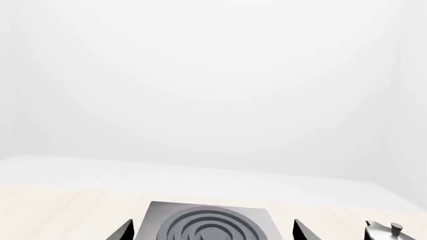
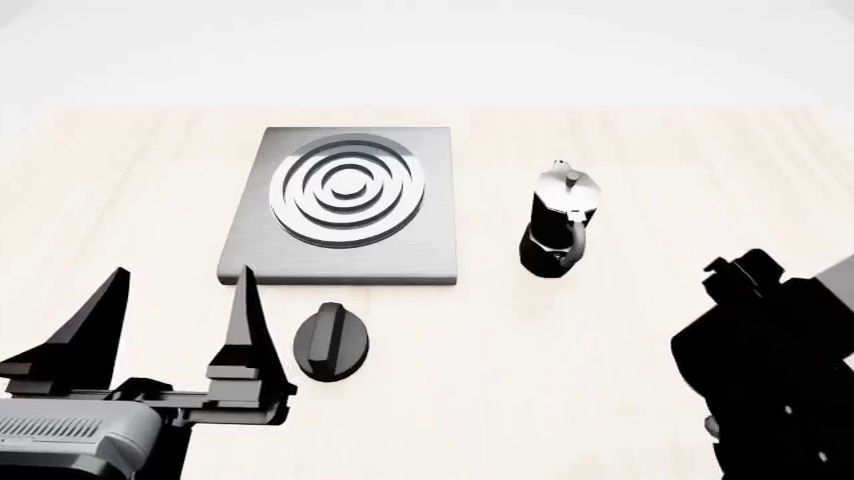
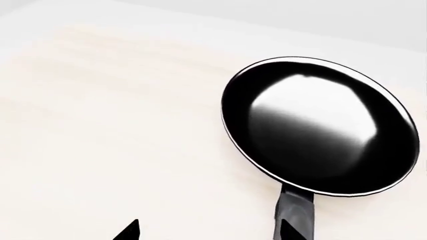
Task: Put the frying pan on the stove.
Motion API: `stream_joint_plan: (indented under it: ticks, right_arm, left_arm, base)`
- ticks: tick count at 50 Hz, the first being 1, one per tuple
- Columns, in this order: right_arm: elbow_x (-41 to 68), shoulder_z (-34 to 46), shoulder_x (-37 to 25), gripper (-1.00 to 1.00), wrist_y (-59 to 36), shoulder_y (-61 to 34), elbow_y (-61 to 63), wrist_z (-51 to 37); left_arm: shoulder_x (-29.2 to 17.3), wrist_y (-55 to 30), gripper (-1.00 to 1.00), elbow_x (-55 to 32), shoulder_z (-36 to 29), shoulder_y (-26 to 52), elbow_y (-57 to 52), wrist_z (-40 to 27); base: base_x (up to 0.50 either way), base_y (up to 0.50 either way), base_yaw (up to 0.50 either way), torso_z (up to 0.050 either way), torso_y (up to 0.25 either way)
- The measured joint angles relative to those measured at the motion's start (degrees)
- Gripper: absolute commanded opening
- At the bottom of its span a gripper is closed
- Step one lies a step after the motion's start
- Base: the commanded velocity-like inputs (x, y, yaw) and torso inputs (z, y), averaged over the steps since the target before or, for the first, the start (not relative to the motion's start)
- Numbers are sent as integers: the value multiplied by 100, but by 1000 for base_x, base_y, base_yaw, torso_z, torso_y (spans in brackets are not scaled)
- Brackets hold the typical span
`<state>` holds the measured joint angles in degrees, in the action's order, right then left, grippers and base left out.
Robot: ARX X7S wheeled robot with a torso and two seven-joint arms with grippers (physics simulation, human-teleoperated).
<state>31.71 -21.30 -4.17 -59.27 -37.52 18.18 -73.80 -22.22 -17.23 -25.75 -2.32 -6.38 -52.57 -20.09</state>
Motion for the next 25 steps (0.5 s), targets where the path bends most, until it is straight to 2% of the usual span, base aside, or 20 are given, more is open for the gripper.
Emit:
stream_joint_plan:
  ticks: [25]
  right_arm:
    - [335,-447,-204,100,-177,198,132,-68]
  left_arm:
    - [-81,33,100,-21,-94,13,17,-90]
  base:
    - [0,0,0,0,0]
